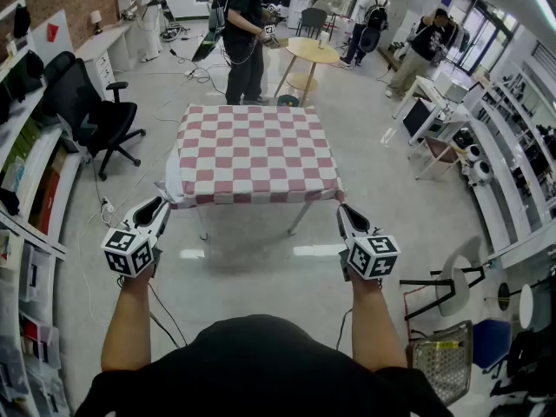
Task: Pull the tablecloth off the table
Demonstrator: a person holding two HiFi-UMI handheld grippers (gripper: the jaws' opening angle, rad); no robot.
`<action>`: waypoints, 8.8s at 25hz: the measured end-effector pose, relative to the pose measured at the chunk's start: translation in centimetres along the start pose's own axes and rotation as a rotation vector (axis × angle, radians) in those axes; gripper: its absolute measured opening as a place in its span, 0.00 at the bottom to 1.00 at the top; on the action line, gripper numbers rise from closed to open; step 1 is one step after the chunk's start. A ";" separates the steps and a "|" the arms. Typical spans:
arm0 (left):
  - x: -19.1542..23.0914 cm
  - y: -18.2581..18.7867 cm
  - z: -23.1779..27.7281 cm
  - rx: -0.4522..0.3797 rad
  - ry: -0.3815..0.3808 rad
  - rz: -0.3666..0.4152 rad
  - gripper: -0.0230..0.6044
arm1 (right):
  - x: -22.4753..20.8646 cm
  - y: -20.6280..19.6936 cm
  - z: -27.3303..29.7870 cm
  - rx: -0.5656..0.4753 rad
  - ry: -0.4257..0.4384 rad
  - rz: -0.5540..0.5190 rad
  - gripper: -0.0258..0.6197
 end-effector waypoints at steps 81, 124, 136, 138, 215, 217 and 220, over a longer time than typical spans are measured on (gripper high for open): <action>4.6 -0.5 37.5 0.199 0.104 -0.068 0.20 | -24.1 -2.4 36.8 0.166 0.133 0.094 0.09; 35.7 1.8 55.1 0.238 -0.047 -0.102 0.19 | -17.5 3.4 63.5 0.220 -0.017 0.081 0.09; 34.5 1.7 56.2 0.256 0.018 -0.111 0.19 | -21.2 2.4 64.8 0.235 0.013 0.092 0.09; 34.5 1.6 56.4 0.259 0.031 -0.117 0.19 | -21.8 2.5 65.1 0.234 0.019 0.086 0.09; 43.8 -32.0 56.1 0.832 0.354 -0.431 0.55 | -50.3 -30.8 61.8 0.763 -0.204 0.415 0.36; 43.9 -32.4 56.0 0.831 0.345 -0.448 0.55 | -50.3 -31.1 61.8 0.753 -0.188 0.444 0.36; 44.2 -32.8 55.8 0.808 0.328 -0.494 0.55 | -50.0 -31.3 61.9 0.741 -0.171 0.478 0.33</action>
Point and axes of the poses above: the fingertips, and each gripper's own axes: z forward along the fingers, x to its left, y out of its top, the point moved 7 cm from there along -z, backward along the fingers, and after that the axes turned 2 degrees about -x, right-handed, at the moved point
